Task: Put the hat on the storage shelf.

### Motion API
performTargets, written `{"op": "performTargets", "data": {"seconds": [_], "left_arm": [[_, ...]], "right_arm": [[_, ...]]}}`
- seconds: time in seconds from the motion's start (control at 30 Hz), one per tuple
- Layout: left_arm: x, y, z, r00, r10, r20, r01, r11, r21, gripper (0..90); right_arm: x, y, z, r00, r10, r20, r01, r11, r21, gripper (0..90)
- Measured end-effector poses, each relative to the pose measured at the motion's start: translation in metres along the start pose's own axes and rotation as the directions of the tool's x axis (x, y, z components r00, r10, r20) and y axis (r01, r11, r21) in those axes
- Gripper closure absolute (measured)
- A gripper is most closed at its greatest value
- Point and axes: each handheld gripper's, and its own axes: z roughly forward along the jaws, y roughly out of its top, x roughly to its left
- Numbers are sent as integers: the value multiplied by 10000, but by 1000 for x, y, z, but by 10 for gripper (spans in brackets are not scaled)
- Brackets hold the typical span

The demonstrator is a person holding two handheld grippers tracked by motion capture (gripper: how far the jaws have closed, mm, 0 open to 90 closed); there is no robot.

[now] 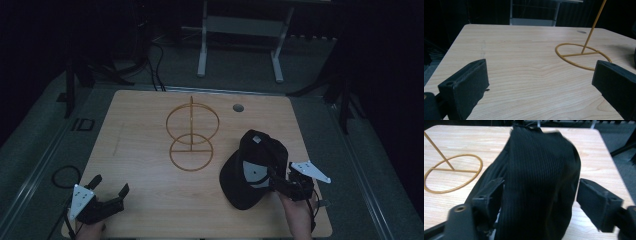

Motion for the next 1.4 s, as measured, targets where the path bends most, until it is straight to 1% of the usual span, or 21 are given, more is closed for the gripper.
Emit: {"op": "performTargets", "data": {"seconds": [0.03,0.1,0.13,0.17,0.2,0.23,0.27,0.3,0.37,0.47,0.57,0.7,0.73,0.87,0.93,1.0,1.03,1.17,1.27,1.33,1.4], "left_arm": [[0,0,0,10000,-7,-8,7,10000,-3,10],[0,0,0,10000,-34,-19,34,10000,-7,10],[1,0,0,10000,-45,-15,45,10000,8,10],[1,0,0,10000,-60,-4,60,10000,22,10],[1,0,0,10000,-77,9,77,10000,5,10],[1,0,0,10000,-89,30,89,10000,-16,10],[1,0,0,9999,-100,43,101,9999,-30,10],[1,0,0,9999,-112,55,113,9999,-48,10],[0,0,0,9999,-114,78,115,9999,-34,10],[0,0,1,9999,-123,109,123,9999,-19,10],[0,0,1,9999,-74,109,73,10000,29,10],[-1,-1,2,9998,187,15,-188,9996,202,10],[-1,-1,2,9997,230,21,-231,9995,196,10],[-1,-1,2,9998,6,187,-8,10000,90,10],[-2,-1,3,9996,284,55,-285,9994,198,10],[-3,-1,4,9985,547,-102,-544,9981,298,10],[-3,-1,5,9984,549,-118,-545,9980,320,10],[-5,-1,6,9984,449,-349,-430,9976,546,10],[-14,1,7,9941,933,-545,-890,9931,759,10],[-20,4,7,9930,1105,-422,-1064,9904,885,10],[-28,8,7,9960,888,-35,-883,9938,681,11]], "right_arm": [[0,0,0,10000,0,0,0,10000,0,315],[-1,-1,3,9998,-218,-14,218,9996,171,459],[-2,-1,4,9996,-295,-8,295,9993,209,560],[-2,0,6,9973,-735,46,732,9962,469,730],[-2,0,6,9973,-735,46,732,9962,469,730],[-2,0,7,9952,-974,113,967,9939,536,768],[-2,0,9,9924,-1210,204,1195,9907,647,856],[-2,0,9,9912,-1294,267,1272,9894,699,872],[-4,2,11,9914,-1294,191,1279,9895,670,878],[-6,12,8,9938,-1101,163,1097,9937,230,882],[-5,18,5,9941,-1065,195,1066,9943,-23,882],[-4,34,-2,9915,-1292,171,1297,9911,-311,884],[-4,38,-3,9899,-1412,129,1416,9893,-363,884],[-2,51,-10,9855,-1692,146,1698,9834,-643,884],[0,60,-16,9805,-1955,178,1963,9768,-860,884],[1,63,-17,9780,-2082,152,2088,9739,-892,884],[2,68,-21,9729,-2299,231,2310,9680,-976,884],[3,74,-25,9682,-2494,216,2503,9620,-1088,884],[3,80,-34,9625,-2706,188,2706,9527,-1384,884],[3,85,-41,9608,-2767,168,2757,9477,-1611,885],[6,92,-53,9612,-2757,23,2710,9435,-1908,885]]}}
